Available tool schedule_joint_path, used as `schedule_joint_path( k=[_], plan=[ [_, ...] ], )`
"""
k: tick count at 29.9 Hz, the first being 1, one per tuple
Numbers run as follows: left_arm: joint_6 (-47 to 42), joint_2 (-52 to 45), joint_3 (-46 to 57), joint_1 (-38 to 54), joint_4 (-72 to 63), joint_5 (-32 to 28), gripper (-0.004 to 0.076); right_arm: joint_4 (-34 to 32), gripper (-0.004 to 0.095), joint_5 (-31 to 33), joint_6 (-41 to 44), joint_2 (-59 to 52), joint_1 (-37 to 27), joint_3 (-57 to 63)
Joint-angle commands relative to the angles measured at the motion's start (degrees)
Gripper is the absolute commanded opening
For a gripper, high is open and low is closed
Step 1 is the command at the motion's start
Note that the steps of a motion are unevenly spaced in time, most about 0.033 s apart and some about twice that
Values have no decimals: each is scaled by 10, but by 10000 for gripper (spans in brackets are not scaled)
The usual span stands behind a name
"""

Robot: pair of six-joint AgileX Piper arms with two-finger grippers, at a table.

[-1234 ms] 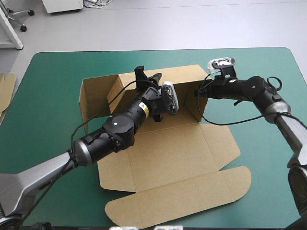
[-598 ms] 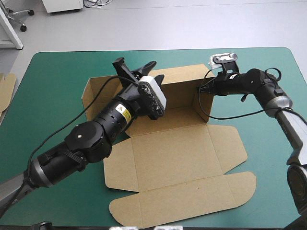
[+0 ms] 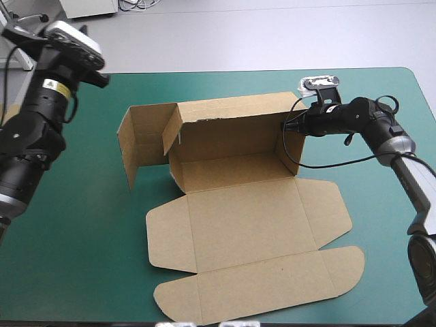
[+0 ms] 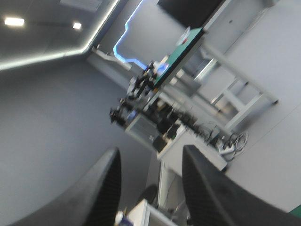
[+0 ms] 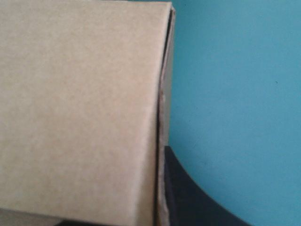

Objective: Fold the box

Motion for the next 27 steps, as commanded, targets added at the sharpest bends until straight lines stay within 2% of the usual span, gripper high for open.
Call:
schedule_joint_path(
  k=[1,4,8,13,20,26,27],
  plan=[
    [-114,-10,-17,85,-4,50,305,-17,-33,-7,30,-25,-1,-17],
    [-167,-1,-7,146,-85,129,305,-22,-33,-2,38,-25,-1,-17],
    [-155,7,26,182,-209,202,305,-25,-33,0,42,-25,-1,-18],
    [-100,13,109,192,-279,229,275,-65,-32,32,81,-25,-1,-44],
    [51,16,179,192,-463,244,128,-154,-32,166,123,-20,-1,-164],
    [187,16,179,192,-602,254,85,-177,-32,328,127,37,-1,-283],
    [201,16,179,192,-613,259,85,-183,-32,335,132,52,-1,-298]
  ],
)
